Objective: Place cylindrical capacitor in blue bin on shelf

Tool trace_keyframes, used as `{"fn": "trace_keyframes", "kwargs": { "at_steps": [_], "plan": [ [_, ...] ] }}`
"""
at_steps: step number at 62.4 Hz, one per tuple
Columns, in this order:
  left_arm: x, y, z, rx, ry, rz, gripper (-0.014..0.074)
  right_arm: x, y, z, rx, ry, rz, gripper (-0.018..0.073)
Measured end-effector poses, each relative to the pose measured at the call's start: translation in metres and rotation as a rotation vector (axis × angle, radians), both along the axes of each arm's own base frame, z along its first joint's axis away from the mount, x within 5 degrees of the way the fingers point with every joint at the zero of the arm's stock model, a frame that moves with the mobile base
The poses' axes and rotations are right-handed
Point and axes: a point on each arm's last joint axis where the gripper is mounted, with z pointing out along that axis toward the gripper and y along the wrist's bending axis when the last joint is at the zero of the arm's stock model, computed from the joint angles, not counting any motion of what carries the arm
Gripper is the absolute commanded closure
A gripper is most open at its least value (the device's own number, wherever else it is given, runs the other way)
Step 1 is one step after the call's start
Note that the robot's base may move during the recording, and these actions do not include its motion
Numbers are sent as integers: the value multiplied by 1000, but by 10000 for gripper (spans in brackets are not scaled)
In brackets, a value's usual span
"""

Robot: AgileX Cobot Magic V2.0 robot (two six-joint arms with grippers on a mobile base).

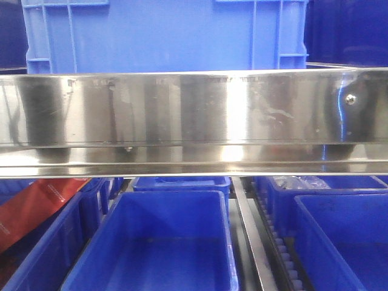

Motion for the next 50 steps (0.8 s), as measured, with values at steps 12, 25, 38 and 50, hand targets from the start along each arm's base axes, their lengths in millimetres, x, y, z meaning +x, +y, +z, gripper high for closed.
{"fn": "trace_keyframes", "kwargs": {
  "at_steps": [12, 25, 38, 50],
  "plan": [
    [0, 0, 0, 0, 0, 0, 707, 0, -4, 0, -2, 0, -69, 727],
    [0, 0, 0, 0, 0, 0, 707, 0, -6, 0, -4, 0, -99, 727],
    [0, 0, 0, 0, 0, 0, 707, 0, -6, 0, -4, 0, -99, 727],
    [0, 0, 0, 0, 0, 0, 707, 0, -6, 0, -4, 0, -99, 727]
  ]
}}
